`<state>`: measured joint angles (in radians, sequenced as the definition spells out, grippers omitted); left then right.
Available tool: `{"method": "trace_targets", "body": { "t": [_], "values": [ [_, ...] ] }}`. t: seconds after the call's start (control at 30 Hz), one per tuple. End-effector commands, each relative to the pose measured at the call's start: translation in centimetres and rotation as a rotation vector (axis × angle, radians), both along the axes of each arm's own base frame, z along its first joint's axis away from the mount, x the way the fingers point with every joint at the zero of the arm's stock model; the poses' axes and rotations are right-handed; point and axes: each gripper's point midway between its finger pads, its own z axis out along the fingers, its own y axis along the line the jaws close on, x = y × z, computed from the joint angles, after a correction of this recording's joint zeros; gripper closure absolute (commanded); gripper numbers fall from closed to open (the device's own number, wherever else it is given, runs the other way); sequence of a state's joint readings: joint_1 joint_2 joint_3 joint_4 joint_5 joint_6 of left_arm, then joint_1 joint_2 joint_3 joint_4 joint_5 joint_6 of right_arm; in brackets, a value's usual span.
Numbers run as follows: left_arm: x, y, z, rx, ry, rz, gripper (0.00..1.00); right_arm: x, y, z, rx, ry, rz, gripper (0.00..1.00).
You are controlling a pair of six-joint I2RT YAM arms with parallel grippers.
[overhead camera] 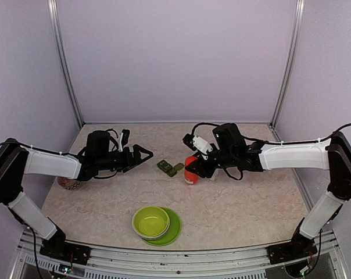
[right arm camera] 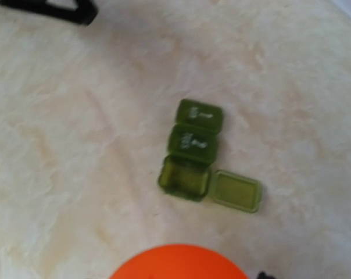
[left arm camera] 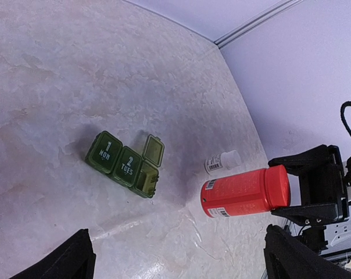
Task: Sort the pills into containers
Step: Place the pill bottle at the center of the board.
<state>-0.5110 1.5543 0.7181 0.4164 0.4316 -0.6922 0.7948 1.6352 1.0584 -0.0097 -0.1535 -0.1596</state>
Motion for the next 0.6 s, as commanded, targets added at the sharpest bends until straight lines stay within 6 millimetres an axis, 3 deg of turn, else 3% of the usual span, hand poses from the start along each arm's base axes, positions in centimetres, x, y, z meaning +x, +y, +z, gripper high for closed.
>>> {"method": "trace_targets", "body": {
  "t": [0.0,0.3,0.57],
  "values": [
    [-0.2,0.3,0.2,0.009,-0.021,-0.002,0.01,-1.4,1.5,1.3,0.04,-0.024,0.052,0.55],
    [-0.7,0.3,0.0,0.007,-0.03,-0.007,0.01,-2.9,2.7,-1.9,-0.003,0.018,0.081,0.54],
    [-1.0,-0.1,0.3,0.004,-0.052,-0.018,0.01,-3.3,3.2,-3.4,-0.013,0.04,0.091,0.53]
  ]
}}
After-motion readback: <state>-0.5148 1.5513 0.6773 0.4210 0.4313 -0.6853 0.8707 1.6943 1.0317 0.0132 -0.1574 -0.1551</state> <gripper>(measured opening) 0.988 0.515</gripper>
